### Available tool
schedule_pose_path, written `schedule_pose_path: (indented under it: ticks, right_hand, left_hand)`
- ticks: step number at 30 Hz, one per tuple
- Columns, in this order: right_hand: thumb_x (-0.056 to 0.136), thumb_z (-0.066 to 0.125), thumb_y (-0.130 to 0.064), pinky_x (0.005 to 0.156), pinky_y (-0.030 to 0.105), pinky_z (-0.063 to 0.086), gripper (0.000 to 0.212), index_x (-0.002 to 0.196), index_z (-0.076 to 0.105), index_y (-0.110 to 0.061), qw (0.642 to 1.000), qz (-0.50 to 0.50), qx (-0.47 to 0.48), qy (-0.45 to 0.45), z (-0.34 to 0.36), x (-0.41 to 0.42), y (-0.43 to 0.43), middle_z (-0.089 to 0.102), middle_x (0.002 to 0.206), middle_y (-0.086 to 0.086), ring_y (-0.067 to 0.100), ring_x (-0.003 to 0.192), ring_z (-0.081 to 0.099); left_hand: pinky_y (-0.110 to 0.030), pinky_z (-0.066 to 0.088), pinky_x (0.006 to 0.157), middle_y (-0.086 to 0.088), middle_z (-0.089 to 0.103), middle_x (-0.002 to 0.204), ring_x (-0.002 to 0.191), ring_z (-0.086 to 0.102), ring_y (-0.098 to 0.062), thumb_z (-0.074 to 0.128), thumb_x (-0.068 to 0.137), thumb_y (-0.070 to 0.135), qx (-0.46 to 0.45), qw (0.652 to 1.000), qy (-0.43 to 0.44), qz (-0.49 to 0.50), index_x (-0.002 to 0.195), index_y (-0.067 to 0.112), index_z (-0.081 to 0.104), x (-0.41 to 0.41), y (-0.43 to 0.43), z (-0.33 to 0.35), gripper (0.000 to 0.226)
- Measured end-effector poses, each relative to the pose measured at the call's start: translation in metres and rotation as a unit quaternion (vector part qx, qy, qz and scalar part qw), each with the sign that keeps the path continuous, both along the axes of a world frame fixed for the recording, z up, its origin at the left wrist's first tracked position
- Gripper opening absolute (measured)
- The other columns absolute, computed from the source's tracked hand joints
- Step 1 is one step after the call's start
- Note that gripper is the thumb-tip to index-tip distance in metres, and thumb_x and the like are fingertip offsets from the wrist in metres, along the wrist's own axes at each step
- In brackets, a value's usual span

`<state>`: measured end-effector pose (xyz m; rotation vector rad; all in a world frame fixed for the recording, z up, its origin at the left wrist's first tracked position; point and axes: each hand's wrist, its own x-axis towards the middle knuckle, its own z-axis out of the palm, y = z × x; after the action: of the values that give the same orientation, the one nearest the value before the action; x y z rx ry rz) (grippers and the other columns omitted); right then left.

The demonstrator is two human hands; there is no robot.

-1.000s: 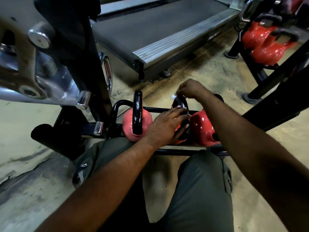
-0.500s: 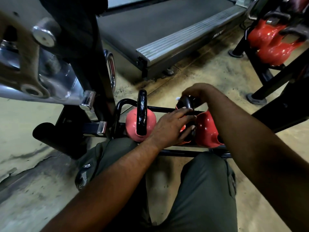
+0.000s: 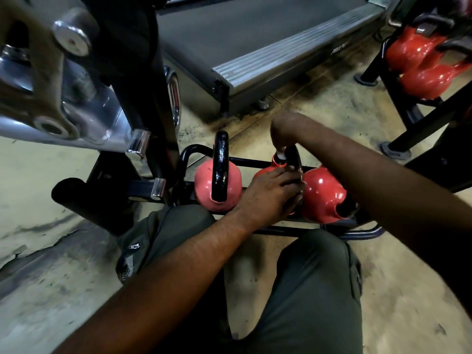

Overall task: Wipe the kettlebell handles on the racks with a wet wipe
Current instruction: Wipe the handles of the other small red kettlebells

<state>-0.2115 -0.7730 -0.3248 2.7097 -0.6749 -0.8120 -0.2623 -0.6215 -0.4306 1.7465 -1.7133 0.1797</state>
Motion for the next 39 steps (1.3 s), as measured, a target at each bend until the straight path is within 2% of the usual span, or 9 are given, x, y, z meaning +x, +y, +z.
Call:
schedule_pose_path:
  ticks: [5,9,18,24,27,30,33,36,39]
  right_hand:
    - [0.075,0.083,-0.022,0.076,0.031,0.056,0.024,0.091,0.069,-0.01,0.996,0.015,-0.015,0.091,-0.034,0.019,0.015,0.067,0.08,0.0,0.021,0.086,0.069]
    - [0.081,0.079,-0.031,0.067,0.031,0.055,0.025,0.092,0.072,-0.009,0.976,-0.154,0.144,-0.054,-0.038,0.017,-0.02,0.067,0.078,0.006,0.022,0.072,0.066]
    - [0.092,0.05,-0.013,0.059,0.03,0.05,0.017,0.076,0.056,-0.009,0.618,-0.544,0.47,-0.318,-0.077,-0.061,-0.044,0.055,0.076,0.009,0.021,0.065,0.055]
    - [0.093,0.042,-0.011,0.091,0.035,0.054,0.026,0.112,0.059,-0.006,0.563,-0.568,0.503,-0.327,-0.086,-0.067,-0.046,0.064,0.113,0.016,0.025,0.09,0.065]
    - [0.092,0.044,-0.01,0.068,0.03,0.06,0.027,0.113,0.06,-0.002,0.533,-0.564,0.517,-0.362,-0.07,-0.085,-0.036,0.065,0.107,0.015,0.022,0.076,0.067]
    - [0.094,0.054,-0.011,0.047,0.023,0.052,0.007,0.098,0.057,-0.007,0.593,-0.495,0.476,-0.42,-0.046,-0.089,-0.027,0.059,0.081,0.012,0.018,0.056,0.059]
    - [0.086,0.072,-0.02,0.066,0.031,0.057,0.009,0.082,0.068,-0.014,0.77,-0.331,0.344,-0.424,-0.023,-0.073,-0.019,0.065,0.081,0.011,0.023,0.071,0.064]
    - [0.078,0.08,-0.031,0.079,0.03,0.051,0.014,0.086,0.076,-0.02,0.941,-0.143,0.144,-0.271,-0.007,-0.047,-0.009,0.069,0.087,0.005,0.022,0.087,0.065]
    - [0.079,0.077,-0.023,0.099,0.044,0.041,0.017,0.095,0.071,-0.021,0.995,-0.029,0.0,-0.096,-0.013,-0.026,0.009,0.064,0.113,0.008,0.028,0.11,0.057]
  left_hand:
    - [-0.042,0.046,0.098,-0.005,0.061,0.132,0.119,0.054,-0.025,0.047,0.099,0.032,0.026,1.0,0.007,0.008,0.12,0.015,0.068,0.004,0.002,-0.002,0.034]
    - [-0.038,0.045,0.104,-0.005,0.062,0.132,0.127,0.052,-0.023,0.049,0.097,0.034,0.024,1.0,0.008,0.014,0.121,0.018,0.068,0.008,0.005,0.003,0.035]
    - [-0.034,0.047,0.101,-0.005,0.066,0.125,0.119,0.059,-0.022,0.056,0.09,0.032,0.01,0.999,0.033,0.026,0.113,0.016,0.073,0.012,0.008,0.003,0.032]
    - [-0.038,0.046,0.103,-0.005,0.063,0.131,0.125,0.055,-0.021,0.049,0.093,0.033,0.045,0.998,0.037,0.016,0.119,0.016,0.07,0.005,0.007,-0.003,0.038]
    - [-0.037,0.046,0.103,-0.005,0.063,0.131,0.126,0.055,-0.022,0.052,0.093,0.031,0.038,0.999,0.036,0.01,0.12,0.015,0.07,-0.003,0.006,0.0,0.036]
    - [-0.037,0.048,0.101,-0.007,0.064,0.129,0.123,0.057,-0.023,0.059,0.091,0.027,0.022,0.999,0.031,0.017,0.117,0.014,0.071,0.001,0.005,0.008,0.031]
    - [-0.034,0.047,0.098,-0.006,0.064,0.128,0.122,0.057,-0.023,0.062,0.09,0.027,0.011,0.999,0.021,0.025,0.117,0.017,0.07,0.007,0.011,0.008,0.03]
    - [-0.03,0.044,0.099,-0.004,0.064,0.128,0.123,0.057,-0.02,0.052,0.094,0.033,0.01,1.0,0.015,0.019,0.116,0.019,0.071,0.004,0.013,0.008,0.032]
    - [-0.032,0.045,0.1,-0.003,0.063,0.13,0.121,0.056,-0.02,0.048,0.096,0.034,0.024,0.999,0.02,0.008,0.117,0.019,0.071,-0.003,0.009,0.009,0.035]
